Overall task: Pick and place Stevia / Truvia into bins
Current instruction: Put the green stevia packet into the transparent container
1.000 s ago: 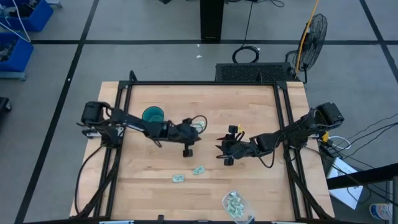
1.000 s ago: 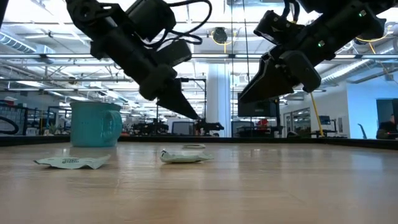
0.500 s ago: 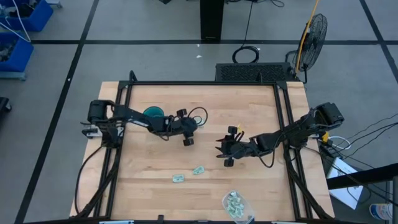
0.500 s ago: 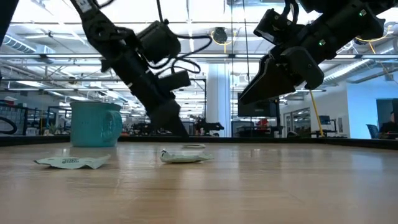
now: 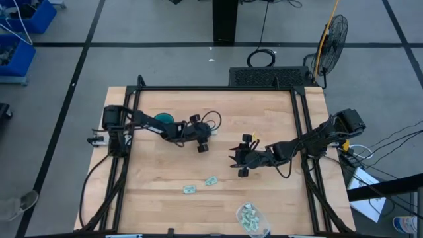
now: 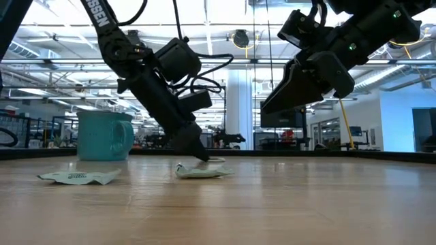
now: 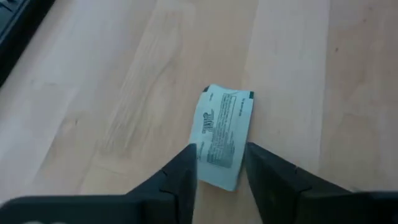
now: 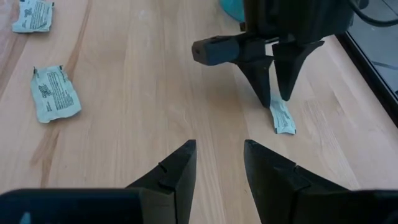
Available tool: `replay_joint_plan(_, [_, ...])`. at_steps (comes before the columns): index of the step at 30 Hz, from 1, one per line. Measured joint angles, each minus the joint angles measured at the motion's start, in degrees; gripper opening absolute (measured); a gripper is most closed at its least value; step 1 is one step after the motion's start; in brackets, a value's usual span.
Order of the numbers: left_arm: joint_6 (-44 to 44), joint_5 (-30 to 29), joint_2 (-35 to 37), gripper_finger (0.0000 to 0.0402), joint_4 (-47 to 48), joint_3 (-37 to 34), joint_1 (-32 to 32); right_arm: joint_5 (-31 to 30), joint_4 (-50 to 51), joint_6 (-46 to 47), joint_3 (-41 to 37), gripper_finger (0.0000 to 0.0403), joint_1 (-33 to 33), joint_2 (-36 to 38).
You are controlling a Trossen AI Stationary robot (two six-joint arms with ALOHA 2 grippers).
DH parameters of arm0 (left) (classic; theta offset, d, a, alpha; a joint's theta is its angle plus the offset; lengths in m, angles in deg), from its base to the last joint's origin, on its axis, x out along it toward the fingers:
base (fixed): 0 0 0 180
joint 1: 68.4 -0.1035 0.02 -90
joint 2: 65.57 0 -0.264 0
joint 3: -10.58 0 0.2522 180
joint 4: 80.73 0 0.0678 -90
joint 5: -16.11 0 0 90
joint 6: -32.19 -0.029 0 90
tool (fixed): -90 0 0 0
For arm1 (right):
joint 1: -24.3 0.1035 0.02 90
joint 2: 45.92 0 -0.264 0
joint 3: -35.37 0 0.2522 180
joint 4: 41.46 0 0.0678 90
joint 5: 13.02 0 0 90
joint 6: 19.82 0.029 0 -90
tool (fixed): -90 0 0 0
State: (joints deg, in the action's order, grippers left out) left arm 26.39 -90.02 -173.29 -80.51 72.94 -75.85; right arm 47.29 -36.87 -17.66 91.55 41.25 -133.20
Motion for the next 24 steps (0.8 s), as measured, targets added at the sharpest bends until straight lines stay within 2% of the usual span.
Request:
replay_joint_plan(9, [0.1, 4.2, 0.0, 0.001, 0.4, 0.0, -1.1, 0.0, 0.0, 0.0, 0.0, 0.013, 0.0, 0.0])
replay_joint_plan(20, [0.3, 4.4, 0.0, 0.0003, -0.9, 0.0, 1.4, 0.0, 0.0, 0.0, 0.0, 0.013, 0.0, 0.0])
replay_joint_plan(24, [0.6, 8.4, 0.9, 0.0003, -2.0, 0.0, 3.3, 0.0, 0.0, 0.0, 0.0, 0.013, 0.0, 0.0])
